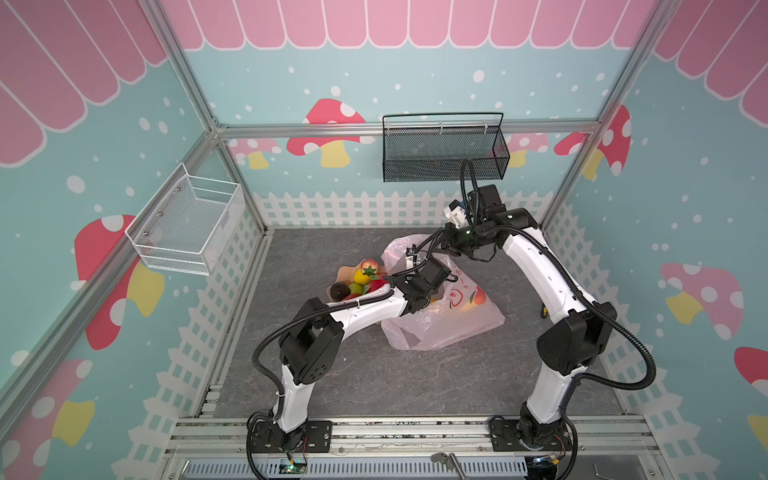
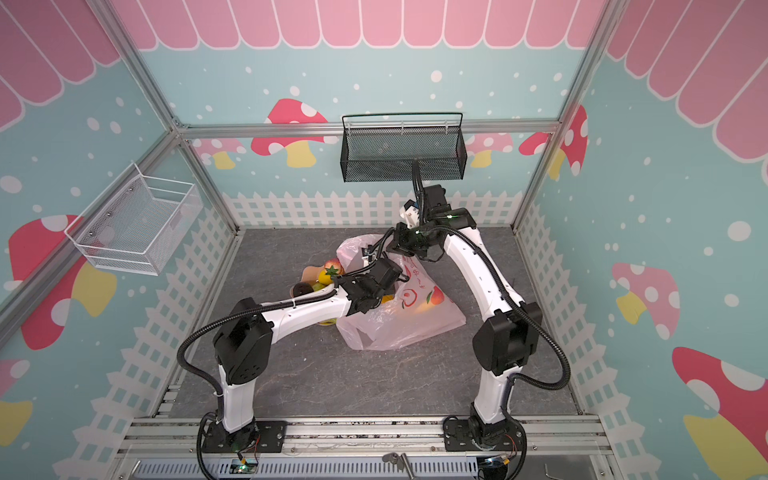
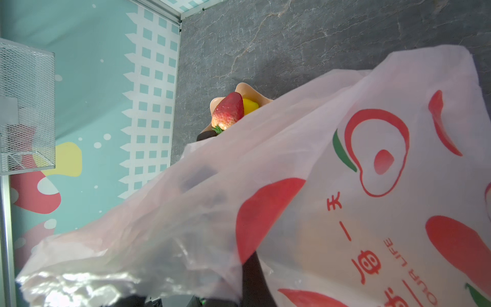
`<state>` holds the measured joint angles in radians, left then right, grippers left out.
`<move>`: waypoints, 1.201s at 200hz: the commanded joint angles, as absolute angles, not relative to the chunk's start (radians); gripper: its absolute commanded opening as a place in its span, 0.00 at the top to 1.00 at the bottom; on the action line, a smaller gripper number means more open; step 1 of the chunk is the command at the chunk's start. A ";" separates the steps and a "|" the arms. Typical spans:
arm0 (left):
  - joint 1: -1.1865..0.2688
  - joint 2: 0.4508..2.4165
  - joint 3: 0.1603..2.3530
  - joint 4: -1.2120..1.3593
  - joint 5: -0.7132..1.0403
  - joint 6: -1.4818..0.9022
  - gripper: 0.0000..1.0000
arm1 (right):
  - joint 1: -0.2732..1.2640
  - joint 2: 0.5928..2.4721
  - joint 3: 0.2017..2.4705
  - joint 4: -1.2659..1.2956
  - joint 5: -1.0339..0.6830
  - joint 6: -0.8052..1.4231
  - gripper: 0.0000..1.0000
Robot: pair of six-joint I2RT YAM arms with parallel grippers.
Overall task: Place the fruits into the plastic bag
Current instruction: 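Lower the bananas into the bag held open by the right gripper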
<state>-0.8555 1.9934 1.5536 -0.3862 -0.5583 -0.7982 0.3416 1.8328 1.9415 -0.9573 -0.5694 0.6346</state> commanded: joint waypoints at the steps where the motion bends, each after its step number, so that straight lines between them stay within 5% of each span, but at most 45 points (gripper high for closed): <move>1: -0.870 1.981 1.548 -0.373 -0.538 -0.840 1.00 | 0.348 1.785 1.921 -0.900 -0.608 0.666 1.00; 71: -0.902 2.013 1.540 -0.307 -0.387 -0.821 1.00 | 0.347 1.775 1.894 -0.875 -0.615 0.672 1.00; 136: -0.899 1.977 1.500 -0.264 -0.369 -0.845 0.58 | 0.347 1.743 1.823 -0.833 -0.625 0.685 1.00; 240: -0.859 1.740 1.373 -0.253 -0.206 -0.816 0.39 | 0.330 1.729 1.816 -0.849 -0.614 0.668 1.00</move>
